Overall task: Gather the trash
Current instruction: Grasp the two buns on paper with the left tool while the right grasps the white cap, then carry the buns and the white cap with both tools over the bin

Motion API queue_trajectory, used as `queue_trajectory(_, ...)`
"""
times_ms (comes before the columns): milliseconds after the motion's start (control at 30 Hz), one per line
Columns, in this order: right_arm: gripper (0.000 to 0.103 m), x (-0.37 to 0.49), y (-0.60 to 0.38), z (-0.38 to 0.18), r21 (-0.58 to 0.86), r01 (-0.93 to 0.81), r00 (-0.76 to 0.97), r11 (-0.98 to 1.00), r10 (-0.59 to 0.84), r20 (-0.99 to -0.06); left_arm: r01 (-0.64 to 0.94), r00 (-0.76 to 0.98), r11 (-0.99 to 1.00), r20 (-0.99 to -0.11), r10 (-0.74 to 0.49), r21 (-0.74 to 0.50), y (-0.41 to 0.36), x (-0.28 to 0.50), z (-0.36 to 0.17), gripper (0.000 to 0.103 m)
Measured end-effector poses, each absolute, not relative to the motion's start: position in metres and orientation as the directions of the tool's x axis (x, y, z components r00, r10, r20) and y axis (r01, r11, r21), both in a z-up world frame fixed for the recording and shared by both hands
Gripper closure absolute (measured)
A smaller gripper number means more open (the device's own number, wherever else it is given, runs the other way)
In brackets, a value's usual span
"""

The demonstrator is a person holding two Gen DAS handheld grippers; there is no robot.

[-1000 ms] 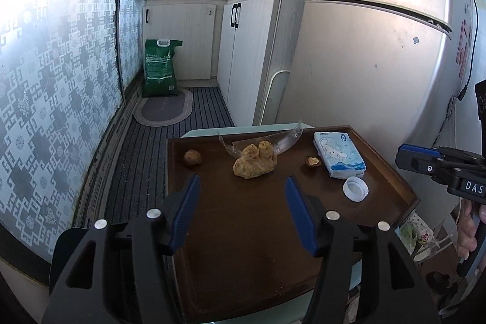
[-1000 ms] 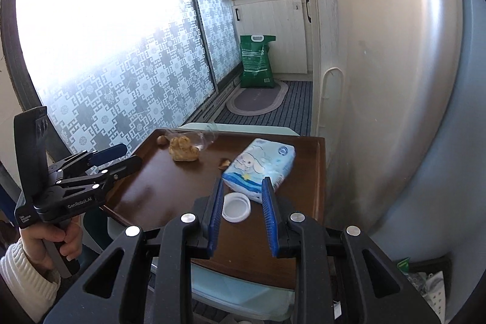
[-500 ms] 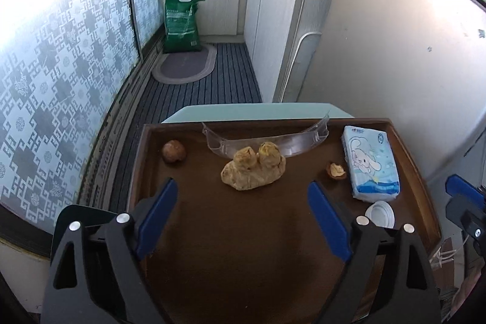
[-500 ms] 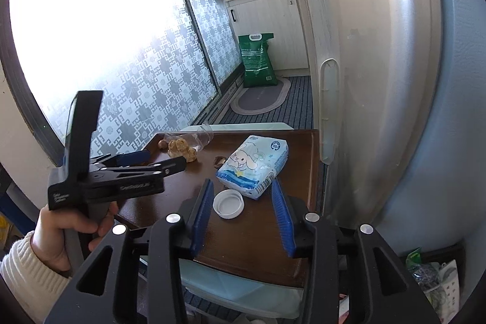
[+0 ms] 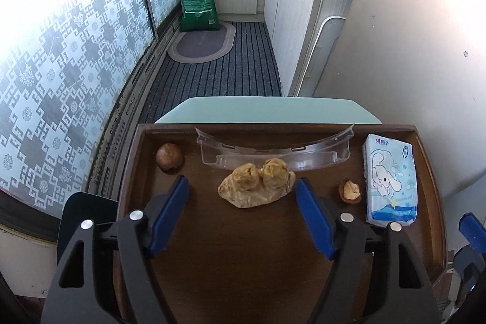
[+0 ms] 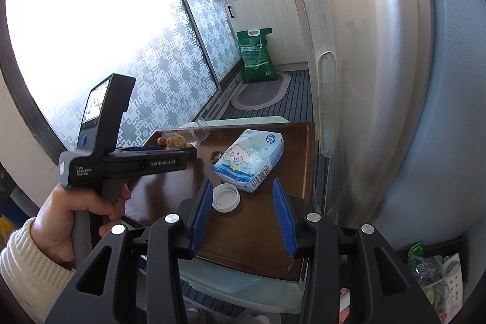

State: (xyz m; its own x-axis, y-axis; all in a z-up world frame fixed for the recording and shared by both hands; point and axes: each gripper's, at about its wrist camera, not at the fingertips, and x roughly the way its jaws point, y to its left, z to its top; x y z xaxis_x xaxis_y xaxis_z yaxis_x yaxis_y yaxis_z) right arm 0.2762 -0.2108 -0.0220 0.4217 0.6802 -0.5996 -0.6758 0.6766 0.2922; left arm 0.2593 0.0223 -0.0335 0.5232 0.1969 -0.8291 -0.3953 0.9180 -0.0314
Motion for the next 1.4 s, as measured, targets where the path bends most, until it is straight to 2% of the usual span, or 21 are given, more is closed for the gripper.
queue_trajectory(167,0.054,0.274,-0.210,-0.022,0.293,-0.683,0.408,0.669,0.682,-0.607,-0.404,0.528,0.914,-0.825,0.201,-0.036,0.024,0.262,-0.033,0.029)
queue_trajectory(233,0.051,0.274,-0.207,-0.025,0.290,-0.688,0.394,0.665,0.678,-0.621,-0.390,0.535,0.920,-0.820,0.202,-0.028,0.021,0.263,-0.033,0.041)
queue_trajectory(267,0.050,0.272,-0.206,-0.026,0.285,-0.689,0.388,0.666,0.672,-0.630,-0.381,0.543,0.924,-0.815,0.200,-0.027,0.020,0.263,-0.032,0.055)
queue_trajectory(700,0.050,0.263,-0.165,-0.042,0.199,-0.715,0.373,0.670,0.607,-0.702,-0.355,0.606,0.926,-0.787,0.119,-0.133,0.027,0.241,-0.027,0.055)
queue_trajectory(833,0.050,0.265,-0.159,-0.050,0.169,-0.705,0.390,0.689,0.575,-0.719,-0.338,0.662,0.925,-0.742,0.104,-0.173,0.024,0.219,-0.019,0.055)
queue_trajectory(1033,0.057,0.262,-0.147,-0.052,0.111,-0.699,0.429,0.707,0.538,-0.726,-0.307,0.742,0.927,-0.665,0.092,-0.214,0.022,0.184,-0.002,0.056)
queue_trajectory(1200,0.072,0.264,-0.139,-0.054,0.064,-0.685,0.466,0.726,0.504,-0.727,-0.290,0.793,0.931,-0.600,0.105,-0.220,0.030,0.159,0.017,0.056)
queue_trajectory(1400,0.073,0.259,-0.132,-0.053,0.014,-0.681,0.492,0.732,0.471,-0.732,-0.275,0.838,0.934,-0.533,0.116,-0.230,0.052,0.131,0.036,0.056)
